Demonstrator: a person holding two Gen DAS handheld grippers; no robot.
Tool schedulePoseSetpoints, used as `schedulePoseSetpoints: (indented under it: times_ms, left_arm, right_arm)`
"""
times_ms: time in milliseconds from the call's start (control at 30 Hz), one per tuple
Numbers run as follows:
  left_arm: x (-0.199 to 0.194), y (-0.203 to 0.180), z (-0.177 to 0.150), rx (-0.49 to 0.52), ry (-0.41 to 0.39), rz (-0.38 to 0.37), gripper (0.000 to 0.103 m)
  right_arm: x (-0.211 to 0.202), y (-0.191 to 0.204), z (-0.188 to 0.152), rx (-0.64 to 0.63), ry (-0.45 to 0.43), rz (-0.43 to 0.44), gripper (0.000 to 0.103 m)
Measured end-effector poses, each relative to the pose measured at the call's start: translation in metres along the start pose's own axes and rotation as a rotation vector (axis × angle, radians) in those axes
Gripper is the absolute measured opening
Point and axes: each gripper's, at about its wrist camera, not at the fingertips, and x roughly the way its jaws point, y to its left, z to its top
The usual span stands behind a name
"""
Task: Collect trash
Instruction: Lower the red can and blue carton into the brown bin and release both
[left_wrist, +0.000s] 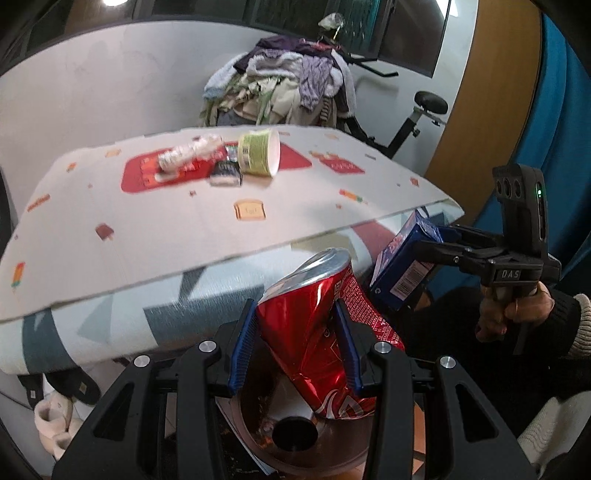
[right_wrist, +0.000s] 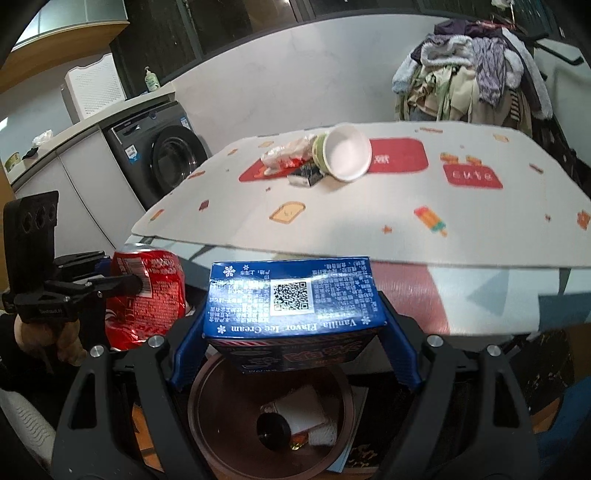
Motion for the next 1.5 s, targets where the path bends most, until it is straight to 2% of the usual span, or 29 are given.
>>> schedulePoseSetpoints:
  times_ms: [300,333,367,433,567,633,767,900,1233,1500]
  left_arm:
    - [0.018,-0.003,-0.016,0.023,0.06,-0.022,0.042]
    - [0.019,-0.003,-0.017,0.023,0.069,-0.026,0.049]
    - [0.017,-0.003,-0.017,0.022,0.066,-0.029,0.063]
    - [0.012,-0.003,-0.016,0.025,0.039,-0.029,0.076]
    - [-0.004,-0.001,-0.011,0.041,-0.014,0.007,0.092]
    - [-0.013,0.002,-0.011,0.045,-0.04,0.023,0.097]
    - [-0.027,0.01,-0.016,0.049,-0.08,0.074,0.097]
    - [-0.03,0.017,-0.017,0.022,-0.093,0.093,0.097]
    - [-0.016,0.011,-0.024,0.062,-0.044,0.123,0.097]
    - [-0.012,0.026,-0.025,-0.011,-0.024,0.142,0.097]
  right_arm:
    - [0.007,0.002,-0.002,-0.014,0.023,0.01,0.081]
    - [0.008,0.003,-0.002,-0.016,0.025,0.012,0.081]
    - [0.009,0.004,-0.002,-0.02,0.029,0.012,0.081]
    - [0.01,0.006,-0.002,-0.029,0.034,0.012,0.081]
    - [0.012,0.011,-0.004,-0.056,0.05,0.01,0.081]
    - [0.014,0.013,-0.005,-0.067,0.058,0.009,0.081]
    - [0.021,0.021,-0.007,-0.102,0.089,0.015,0.081]
    - [0.032,0.029,-0.011,-0.14,0.137,0.028,0.081]
    - [0.058,0.042,-0.025,-0.195,0.279,0.048,0.082]
    - [0.065,0.045,-0.029,-0.213,0.322,0.03,0.082]
